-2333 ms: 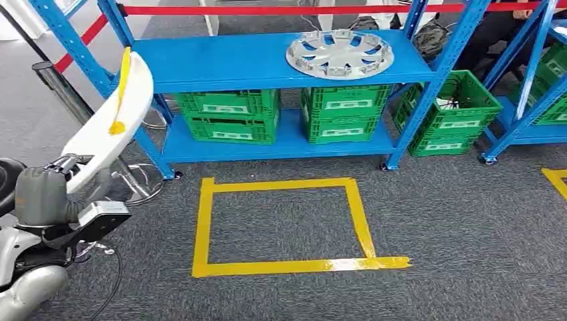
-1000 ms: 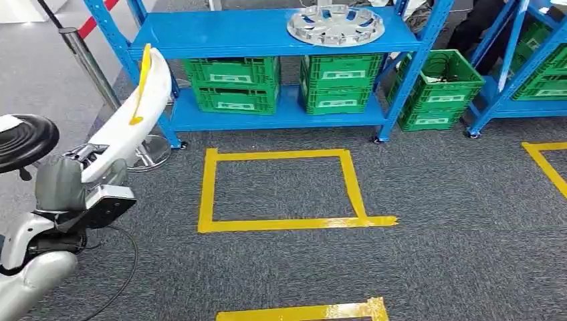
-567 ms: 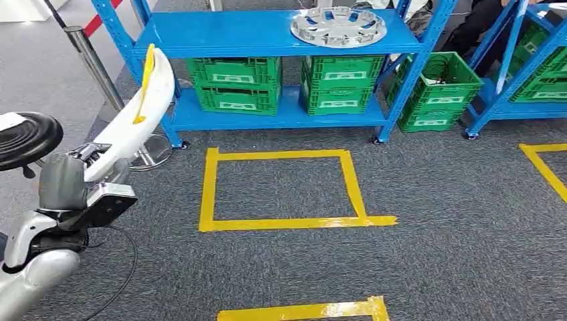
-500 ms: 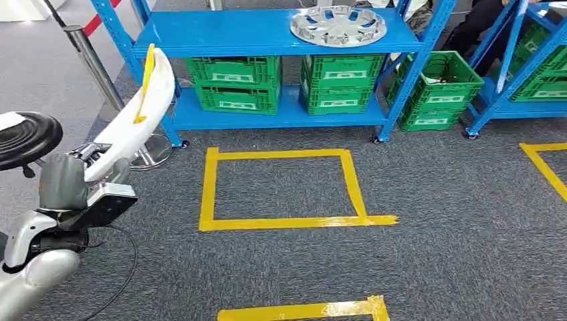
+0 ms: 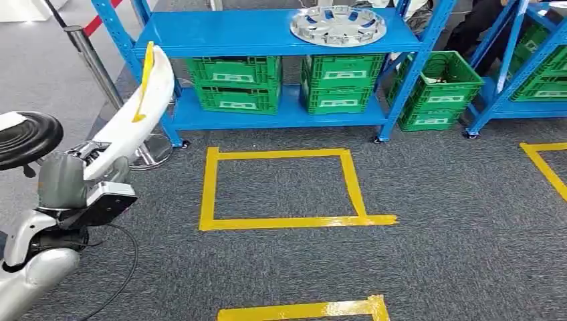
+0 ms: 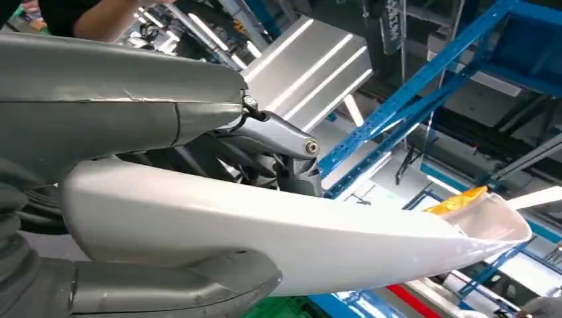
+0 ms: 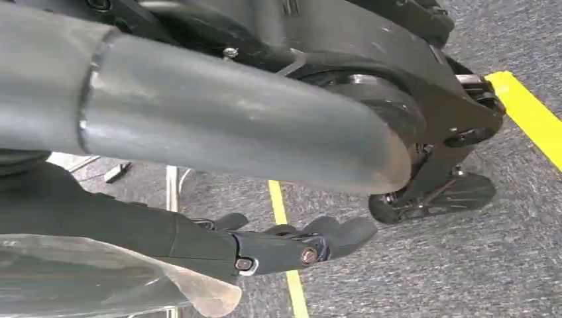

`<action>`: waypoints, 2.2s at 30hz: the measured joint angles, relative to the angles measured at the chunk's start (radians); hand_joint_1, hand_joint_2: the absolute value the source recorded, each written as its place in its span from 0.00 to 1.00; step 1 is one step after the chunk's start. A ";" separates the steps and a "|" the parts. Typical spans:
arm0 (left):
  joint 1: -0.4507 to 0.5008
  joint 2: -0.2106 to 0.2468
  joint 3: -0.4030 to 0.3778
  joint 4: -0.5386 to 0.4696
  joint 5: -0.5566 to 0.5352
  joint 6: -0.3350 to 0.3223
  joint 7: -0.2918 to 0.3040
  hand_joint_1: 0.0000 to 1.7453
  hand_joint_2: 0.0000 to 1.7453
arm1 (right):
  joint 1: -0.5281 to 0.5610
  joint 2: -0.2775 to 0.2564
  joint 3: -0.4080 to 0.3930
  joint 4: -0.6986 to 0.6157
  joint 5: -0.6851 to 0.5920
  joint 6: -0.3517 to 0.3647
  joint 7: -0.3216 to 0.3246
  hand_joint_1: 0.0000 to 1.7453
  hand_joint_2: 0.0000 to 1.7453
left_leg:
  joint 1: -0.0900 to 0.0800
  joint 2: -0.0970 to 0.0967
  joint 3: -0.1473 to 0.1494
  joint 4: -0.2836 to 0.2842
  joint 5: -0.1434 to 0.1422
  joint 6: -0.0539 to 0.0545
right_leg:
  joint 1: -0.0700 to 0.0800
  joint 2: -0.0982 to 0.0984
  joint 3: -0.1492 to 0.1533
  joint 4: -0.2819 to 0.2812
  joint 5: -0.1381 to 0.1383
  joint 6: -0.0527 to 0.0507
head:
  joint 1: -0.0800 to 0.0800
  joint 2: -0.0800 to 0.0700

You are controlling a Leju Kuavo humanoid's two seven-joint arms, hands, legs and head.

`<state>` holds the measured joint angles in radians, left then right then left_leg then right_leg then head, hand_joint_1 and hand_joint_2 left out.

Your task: Take the parts from the cabinet and place them on the table.

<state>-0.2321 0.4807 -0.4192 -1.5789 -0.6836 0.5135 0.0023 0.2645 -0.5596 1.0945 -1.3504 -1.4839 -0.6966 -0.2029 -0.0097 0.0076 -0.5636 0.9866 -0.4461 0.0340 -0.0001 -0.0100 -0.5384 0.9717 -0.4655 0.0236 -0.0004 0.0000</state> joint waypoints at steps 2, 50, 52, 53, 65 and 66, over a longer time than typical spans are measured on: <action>-0.003 0.001 0.000 0.000 -0.003 0.002 0.000 1.00 1.00 | 0.000 -0.002 0.000 0.002 0.000 0.000 -0.002 0.00 0.00 | 0.012 -0.003 0.008 -0.020 0.016 0.009 | -0.001 0.006 -0.026 0.041 -0.044 0.005 | 0.005 0.000; -0.062 -0.004 -0.057 0.012 -0.036 -0.030 0.013 1.00 1.00 | -0.117 -0.104 0.404 -0.073 0.000 0.002 0.120 0.00 0.00 | 0.013 -0.022 -0.128 0.226 -0.103 -0.047 | -0.017 0.005 -0.003 0.019 -0.020 -0.027 | -0.003 0.000; -0.058 -0.008 -0.062 0.016 -0.040 -0.031 0.016 1.00 1.00 | -0.121 -0.105 0.419 -0.073 0.000 0.002 0.116 0.00 0.00 | 0.019 -0.019 -0.178 0.337 -0.135 -0.053 | -0.016 -0.017 -0.004 0.019 -0.021 -0.027 | -0.003 0.000; -0.057 -0.008 -0.065 0.018 -0.041 -0.031 0.016 1.00 1.00 | -0.122 -0.104 0.421 -0.073 0.000 0.002 0.122 0.00 0.00 | 0.021 -0.018 -0.169 0.323 -0.117 -0.055 | -0.016 -0.027 -0.004 0.019 -0.022 -0.027 | -0.003 0.000; -0.062 -0.009 -0.067 0.020 -0.041 -0.029 0.016 1.00 1.00 | -0.123 -0.104 0.366 -0.071 0.000 0.003 0.092 0.00 0.00 | 0.014 -0.008 -0.024 0.018 0.004 0.004 | -0.017 -0.002 -0.073 0.195 -0.141 0.024 | 0.007 0.000; -0.060 -0.010 -0.069 0.020 -0.040 -0.029 0.015 1.00 1.00 | -0.122 -0.103 0.354 -0.069 0.000 0.011 0.078 0.00 0.00 | 0.012 -0.018 -0.027 0.018 0.005 0.006 | -0.016 0.005 -0.116 0.281 -0.176 0.025 | 0.007 0.000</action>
<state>-0.2925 0.4707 -0.4887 -1.5587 -0.7240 0.4845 0.0172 0.1427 -0.6622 1.4480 -1.4198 -1.4839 -0.6855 -0.1252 0.0025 -0.0102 -0.5902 1.0045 -0.4407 0.0396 -0.0164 -0.0048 -0.6540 1.2530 -0.6416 0.0487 0.0069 0.0000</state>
